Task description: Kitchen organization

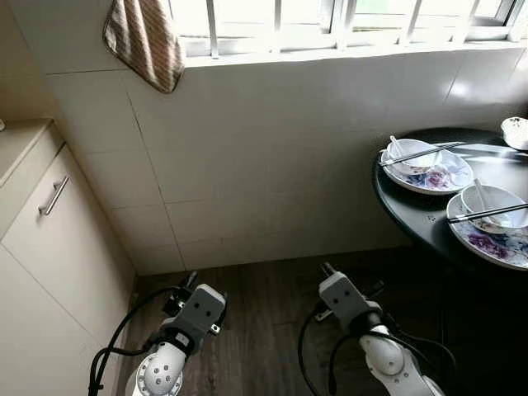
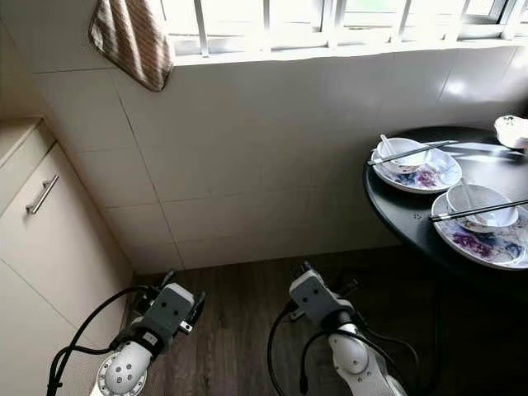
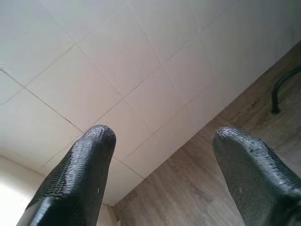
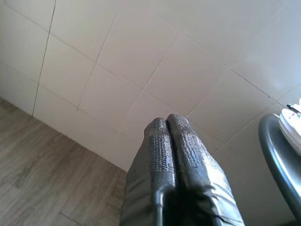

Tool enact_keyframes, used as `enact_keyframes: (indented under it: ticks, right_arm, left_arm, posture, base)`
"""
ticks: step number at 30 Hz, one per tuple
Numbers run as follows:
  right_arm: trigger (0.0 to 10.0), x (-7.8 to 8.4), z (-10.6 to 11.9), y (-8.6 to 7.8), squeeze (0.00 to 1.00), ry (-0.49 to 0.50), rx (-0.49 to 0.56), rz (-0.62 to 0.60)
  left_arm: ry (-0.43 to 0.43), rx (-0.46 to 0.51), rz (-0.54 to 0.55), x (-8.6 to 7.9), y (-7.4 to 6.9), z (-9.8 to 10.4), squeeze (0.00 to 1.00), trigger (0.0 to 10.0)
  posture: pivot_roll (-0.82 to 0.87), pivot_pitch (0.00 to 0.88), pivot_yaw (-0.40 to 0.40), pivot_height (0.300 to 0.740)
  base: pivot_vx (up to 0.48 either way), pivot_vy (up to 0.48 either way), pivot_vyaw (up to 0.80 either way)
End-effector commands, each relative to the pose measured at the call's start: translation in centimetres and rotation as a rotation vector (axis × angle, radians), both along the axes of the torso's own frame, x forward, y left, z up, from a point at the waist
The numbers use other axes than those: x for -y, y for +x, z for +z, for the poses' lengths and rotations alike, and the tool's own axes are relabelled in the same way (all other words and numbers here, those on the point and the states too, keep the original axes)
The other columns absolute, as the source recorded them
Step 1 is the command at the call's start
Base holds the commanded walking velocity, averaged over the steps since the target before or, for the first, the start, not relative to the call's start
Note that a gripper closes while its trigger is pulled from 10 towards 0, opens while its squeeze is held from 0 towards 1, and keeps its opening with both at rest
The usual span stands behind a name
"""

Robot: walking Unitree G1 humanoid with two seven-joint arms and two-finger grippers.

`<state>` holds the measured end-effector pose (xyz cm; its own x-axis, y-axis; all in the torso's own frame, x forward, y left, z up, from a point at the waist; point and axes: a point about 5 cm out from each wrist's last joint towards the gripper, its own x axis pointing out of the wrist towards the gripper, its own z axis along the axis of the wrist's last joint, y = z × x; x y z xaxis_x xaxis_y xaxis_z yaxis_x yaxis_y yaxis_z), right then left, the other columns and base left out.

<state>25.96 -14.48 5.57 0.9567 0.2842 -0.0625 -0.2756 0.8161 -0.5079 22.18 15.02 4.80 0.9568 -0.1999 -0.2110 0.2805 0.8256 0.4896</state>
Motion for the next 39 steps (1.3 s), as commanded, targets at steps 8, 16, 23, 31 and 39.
enact_keyframes:
  ticks: [8, 16, 23, 31, 39]
  right_arm:
    - [10.0, -0.39, 0.06, 0.66, 0.0, 0.016, -0.014, 0.019]
    - [10.0, 0.06, -0.2, 0.92, 0.0, 0.028, -0.034, -0.038]
    - [10.0, 0.3, -0.22, 0.97, 0.0, 0.02, -0.032, -0.061]
    - [10.0, 0.37, -0.1, 1.09, 0.0, 0.01, -0.028, -0.056]
    - [10.0, 0.46, 0.01, 1.19, 0.0, 0.01, -0.028, -0.054]
  left_arm:
    - [-0.106, -0.025, 0.008, 0.08, -0.35, 0.09, 0.0, 10.0]
    - [-0.116, -0.02, -0.002, 0.31, -0.71, -0.11, 0.0, 10.0]
    - [-0.123, -0.021, -0.027, 0.31, -0.7, -0.07, 0.0, 10.0]
    - [-0.131, -0.018, -0.028, 0.45, -0.62, -0.05, 0.0, 10.0]
    - [-0.135, -0.014, -0.029, 0.59, -0.53, 0.0, 0.0, 10.0]
  posture:
    - [0.03, 0.0, -0.015, 0.74]
    - [0.03, 0.0, -0.018, 0.74]
    - [0.02, 0.0, -0.011, 0.74]
    - [0.02, 0.0, -0.016, 0.74]
    - [0.02, 0.0, -0.021, 0.74]
  base:
    - [0.0, 0.0, 0.0]
    - [0.0, 0.0, 0.0]
    - [0.0, 0.0, 0.0]
    - [0.0, 0.0, 0.0]
    - [0.0, 0.0, 0.0]
